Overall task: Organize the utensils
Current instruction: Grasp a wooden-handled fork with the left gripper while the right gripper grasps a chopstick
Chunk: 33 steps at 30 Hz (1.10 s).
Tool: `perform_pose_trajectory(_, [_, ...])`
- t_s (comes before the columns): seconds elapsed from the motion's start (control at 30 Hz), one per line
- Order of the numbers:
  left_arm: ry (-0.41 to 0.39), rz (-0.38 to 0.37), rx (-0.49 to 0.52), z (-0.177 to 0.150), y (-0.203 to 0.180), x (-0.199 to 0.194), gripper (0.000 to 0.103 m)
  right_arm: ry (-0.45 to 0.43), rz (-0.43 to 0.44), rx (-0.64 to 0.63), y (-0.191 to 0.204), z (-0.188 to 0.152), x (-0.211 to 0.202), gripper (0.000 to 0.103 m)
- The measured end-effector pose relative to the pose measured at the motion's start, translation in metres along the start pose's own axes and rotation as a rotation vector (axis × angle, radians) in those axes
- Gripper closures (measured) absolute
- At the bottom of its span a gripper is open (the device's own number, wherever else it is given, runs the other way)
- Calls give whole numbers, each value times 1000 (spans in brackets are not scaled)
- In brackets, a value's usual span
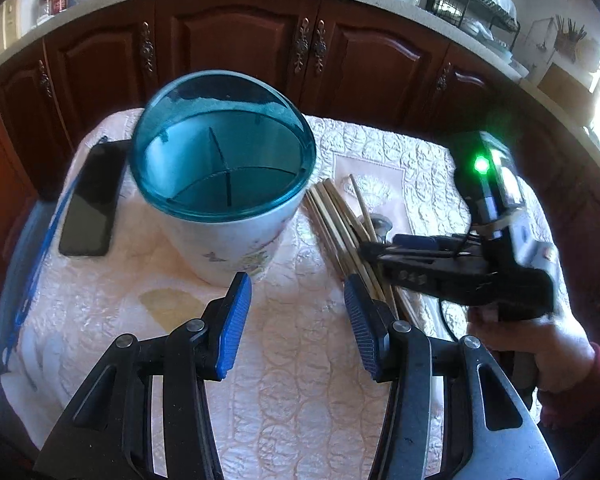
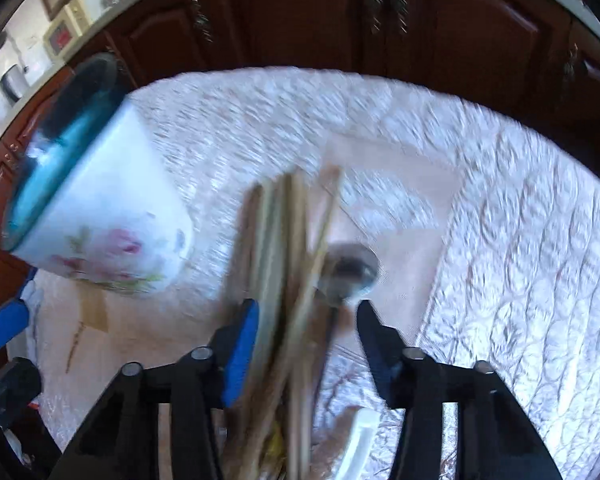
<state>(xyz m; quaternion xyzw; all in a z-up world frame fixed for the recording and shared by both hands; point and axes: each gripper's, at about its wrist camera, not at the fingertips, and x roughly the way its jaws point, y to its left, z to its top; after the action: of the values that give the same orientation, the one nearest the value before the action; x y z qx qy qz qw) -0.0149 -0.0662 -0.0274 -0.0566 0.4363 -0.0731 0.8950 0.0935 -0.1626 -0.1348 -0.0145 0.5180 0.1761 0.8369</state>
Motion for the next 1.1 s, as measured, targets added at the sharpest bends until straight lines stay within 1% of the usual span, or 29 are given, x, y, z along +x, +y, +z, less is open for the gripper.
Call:
perform_pose_trajectory(0.07, [4,-5,3,1,-2,6,55,-17,-9,53,-16,-8,-6,68])
perform_pose_trajectory(0.1, [8,-10,6,1,-4,10,55,-23,-14,73,-25,-12,-9,69])
perform_pose_trajectory(0.23, [27,-35,12,6,-15,27,55,-13,-60,141,-61,-30,-20,69])
perform_pose_trajectory(0.3, [32,-37,21,8,-21,37,55,-3,-54,178,-77,-40,-28,69])
perform_pose_trajectory(0.37, [42,-41,22,10,-25,49,55,0,-30,213,-89,-44,-37,66])
perform_pose_trajectory(0.4, [56,-39,22,10,-26,58,55,-16,-31,224,-94,-46,-44,60])
perform_pose_trajectory(0.47, [93,-45,19,10,-28,73,56,-48,-49,224,-100,-48,-57,55])
perform_pose_trajectory(0.5, [115,-44,14,9,-28,83,60,-61,-46,223,-106,-46,-63,55])
perform_pose_trajectory(0.53, [125,-41,12,8,-29,87,68,-69,-34,227,-107,-47,-69,55])
perform_pose_trajectory(0.63, [165,-39,3,6,-25,100,82,-83,5,252,-117,-51,-88,54])
perform_pose_trajectory(0.7, [184,-58,-12,4,-21,105,88,-88,28,255,-122,-50,-98,54])
perform_pose_trajectory(0.73, [184,-65,-14,4,-19,106,92,-89,28,249,-123,-50,-100,54])
perform_pose_trajectory(0.9, [202,-102,-18,-4,-9,97,94,-94,7,205,-117,-40,-96,54])
perform_pose_trajectory(0.93, [208,-105,-11,-8,-7,92,95,-98,3,198,-109,-34,-90,54])
perform_pose_trajectory(1.1, [242,-120,50,-41,-1,63,95,-97,2,185,-112,-11,-76,62])
